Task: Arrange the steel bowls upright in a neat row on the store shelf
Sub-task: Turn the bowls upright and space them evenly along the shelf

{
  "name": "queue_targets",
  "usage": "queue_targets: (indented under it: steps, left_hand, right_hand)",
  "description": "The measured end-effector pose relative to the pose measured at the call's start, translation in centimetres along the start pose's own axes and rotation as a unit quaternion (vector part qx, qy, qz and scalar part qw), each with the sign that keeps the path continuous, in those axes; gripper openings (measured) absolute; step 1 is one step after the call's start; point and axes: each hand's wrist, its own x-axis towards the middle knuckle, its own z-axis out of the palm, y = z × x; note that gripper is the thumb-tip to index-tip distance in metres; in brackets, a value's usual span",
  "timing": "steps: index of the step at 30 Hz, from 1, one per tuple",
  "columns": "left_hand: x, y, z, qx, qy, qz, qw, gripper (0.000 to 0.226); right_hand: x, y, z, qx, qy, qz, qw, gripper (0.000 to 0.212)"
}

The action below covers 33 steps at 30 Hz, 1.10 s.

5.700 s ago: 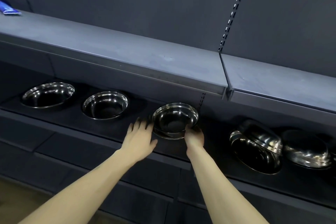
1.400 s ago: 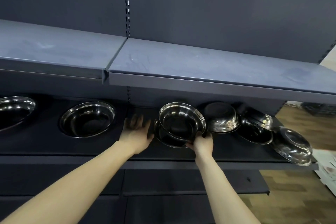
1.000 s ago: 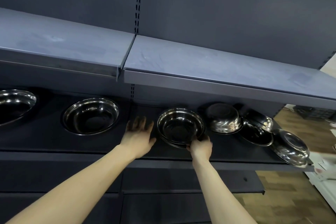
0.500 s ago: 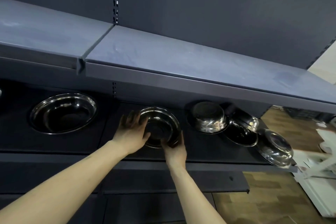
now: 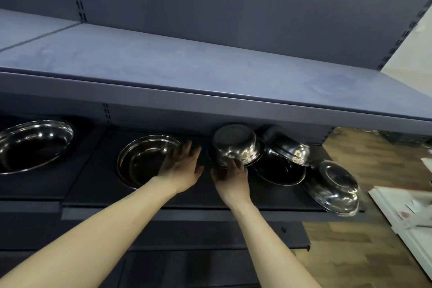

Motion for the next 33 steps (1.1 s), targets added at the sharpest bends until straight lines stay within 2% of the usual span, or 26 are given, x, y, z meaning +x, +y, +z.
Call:
queue_targets:
  steps: [2,12,16,20,23,26,30,33]
  left_hand:
    - [0.6,1.7,0.6,-0.037,0.008,-0.006,0.999,0.065]
    - [4.2,5.4,2.4,-0.129,-0.003,-0.045,0.991,0.061]
    - [6.0,5.9,2.6,-0.173,0.022,-0.049,0.983,0.074]
    - [8.3,6.2,2.7,-0.283,0.011,-0.101,0.954,0.068]
    - [9.8,5.9,3.4,-0.344,-0.002,-0.123,0.931,0.083]
    - [10.2,6.2,3.5,-0.379,-0.017,-0.146,0.914,0.079]
    - [10.5,6.6,3.6,-0.422,-0.021,-0.188,0.887,0.079]
    - [10.2,6.5,3.4,-0.417,0.000,-0.205,0.886,0.081]
  right_hand:
    - [0.9,0.9,-1.5,-0.028,0.009,-0.013,0.999,0.064]
    - [6.0,4.2,-5.6,0.014,-0.010,0.001,1.000,0.087]
    - [7.4,4.5,-5.9,0.017,-0.009,0.000,1.000,0.092]
    - [8.4,4.8,-5.8,0.001,-0.009,0.001,1.000,0.098]
    - [8.6,5.1,-5.5,-0.024,-0.002,0.000,1.000,0.101]
    - [8.5,5.1,-4.9,-0.028,0.022,0.000,0.999,0.102]
    - [8.6,5.0,-4.4,0.004,0.051,0.018,0.999,0.095]
    - [8.9,4.7,-4.1,0.020,0.070,0.016,0.997,0.085]
